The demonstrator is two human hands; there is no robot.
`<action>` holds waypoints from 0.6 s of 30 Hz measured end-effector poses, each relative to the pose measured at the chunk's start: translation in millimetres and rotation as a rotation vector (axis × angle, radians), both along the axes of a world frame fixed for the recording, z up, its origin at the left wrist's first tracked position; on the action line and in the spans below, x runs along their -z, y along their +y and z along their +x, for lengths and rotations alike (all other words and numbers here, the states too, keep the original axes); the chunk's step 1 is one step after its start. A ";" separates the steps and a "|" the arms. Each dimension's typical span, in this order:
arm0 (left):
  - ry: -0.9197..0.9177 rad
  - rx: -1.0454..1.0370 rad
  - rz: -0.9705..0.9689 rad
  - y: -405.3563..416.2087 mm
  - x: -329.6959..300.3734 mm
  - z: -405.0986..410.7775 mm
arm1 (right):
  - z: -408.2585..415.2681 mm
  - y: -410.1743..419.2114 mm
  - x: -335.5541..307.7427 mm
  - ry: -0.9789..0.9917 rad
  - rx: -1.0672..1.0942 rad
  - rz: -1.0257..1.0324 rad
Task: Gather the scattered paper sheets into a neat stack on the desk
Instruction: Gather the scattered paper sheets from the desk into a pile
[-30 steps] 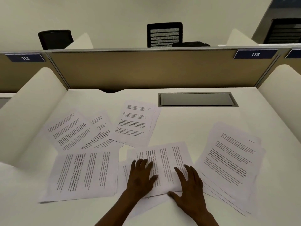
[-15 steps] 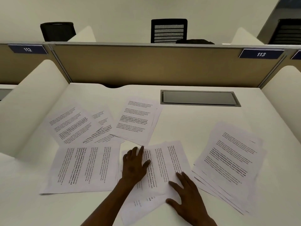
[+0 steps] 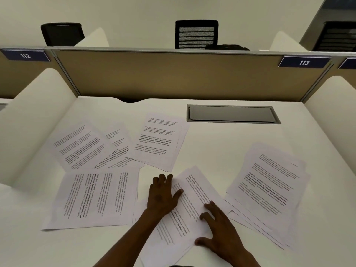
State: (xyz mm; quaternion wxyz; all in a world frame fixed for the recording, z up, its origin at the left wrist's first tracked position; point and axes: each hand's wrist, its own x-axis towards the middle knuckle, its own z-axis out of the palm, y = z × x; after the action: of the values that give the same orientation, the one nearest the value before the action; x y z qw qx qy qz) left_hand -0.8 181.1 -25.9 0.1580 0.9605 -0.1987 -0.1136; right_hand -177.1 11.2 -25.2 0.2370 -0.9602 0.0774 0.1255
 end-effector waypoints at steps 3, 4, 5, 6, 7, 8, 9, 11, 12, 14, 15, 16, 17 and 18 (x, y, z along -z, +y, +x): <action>0.076 -0.026 0.032 -4.1 -4.7 1.8 | 0.6 1.9 -1.6 0.018 -0.002 0.002; 0.105 -0.033 0.033 -5.8 -5.9 3.0 | 0.3 1.5 -2.0 0.021 -0.005 -0.002; 0.126 -0.033 0.032 -7.7 -7.3 3.5 | 0.3 0.8 -3.0 0.023 -0.014 -0.009; 0.145 -0.028 0.037 -9.1 -8.7 3.8 | 0.4 0.8 -4.1 0.024 -0.022 -0.015; 0.163 -0.023 0.043 -9.3 -9.6 4.6 | 0.8 1.5 -4.8 0.021 -0.028 -0.014; 0.186 -0.022 0.042 -8.2 -8.8 7.2 | 1.3 2.5 -4.4 0.019 -0.031 -0.007; 0.213 -0.028 0.034 -7.2 -9.4 11.1 | 1.6 2.5 -3.8 0.015 -0.030 0.003; 0.276 -0.054 -0.008 -9.5 -12.4 20.2 | 1.1 -0.6 -4.8 0.019 -0.030 0.016; 0.319 -0.061 -0.026 -10.9 -17.1 24.1 | 0.4 -1.7 -5.0 0.019 -0.035 0.009; 0.404 -0.014 -0.044 -20.9 -30.0 26.8 | -6.5 -6.8 -1.7 -0.019 0.008 0.004; 0.437 0.022 -0.054 -32.4 -36.9 26.1 | -13.4 -12.7 -2.4 -0.029 0.046 0.004; 0.474 0.027 -0.101 -31.8 -42.4 27.9 | -13.1 -12.8 -2.4 -0.025 0.038 0.002; 0.520 0.040 -0.154 -31.4 -50.0 29.7 | -12.5 -13.7 -2.4 -0.021 0.028 -0.007; 0.562 0.062 -0.185 -28.2 -56.7 30.7 | -11.9 -13.6 -1.6 -0.019 0.035 -0.006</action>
State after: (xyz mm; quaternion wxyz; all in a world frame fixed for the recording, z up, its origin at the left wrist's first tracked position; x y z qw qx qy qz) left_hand 29.9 152.8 30.8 0.2904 0.8663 -0.1859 -0.3613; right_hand -189.0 -2.4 -23.5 0.2369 -0.9606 0.0924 0.1122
